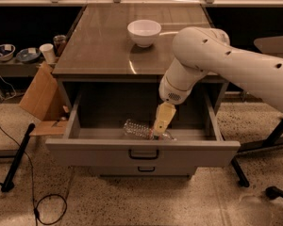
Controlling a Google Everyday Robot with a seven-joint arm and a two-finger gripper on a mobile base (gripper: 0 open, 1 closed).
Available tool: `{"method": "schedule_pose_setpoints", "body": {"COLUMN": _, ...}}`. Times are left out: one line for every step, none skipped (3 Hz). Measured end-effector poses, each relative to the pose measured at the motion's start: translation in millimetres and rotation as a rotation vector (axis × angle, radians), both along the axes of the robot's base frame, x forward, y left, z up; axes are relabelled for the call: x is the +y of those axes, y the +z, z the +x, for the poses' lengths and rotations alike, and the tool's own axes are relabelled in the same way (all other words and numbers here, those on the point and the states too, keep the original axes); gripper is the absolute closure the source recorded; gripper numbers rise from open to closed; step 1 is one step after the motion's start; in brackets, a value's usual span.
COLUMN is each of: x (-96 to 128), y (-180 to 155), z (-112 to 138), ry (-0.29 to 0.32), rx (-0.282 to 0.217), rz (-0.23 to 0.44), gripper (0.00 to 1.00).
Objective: Place water bottle into top drawer
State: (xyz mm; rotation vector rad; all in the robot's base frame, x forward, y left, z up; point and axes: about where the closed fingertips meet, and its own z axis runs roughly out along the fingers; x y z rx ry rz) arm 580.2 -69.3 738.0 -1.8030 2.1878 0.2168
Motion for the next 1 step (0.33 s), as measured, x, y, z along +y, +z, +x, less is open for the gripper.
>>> {"method": "schedule_pose_setpoints", "body": {"x": 0.0, "y": 0.0, "z": 0.0, "ry": 0.000, "rx": 0.000, "rz": 0.000, "gripper": 0.00}}
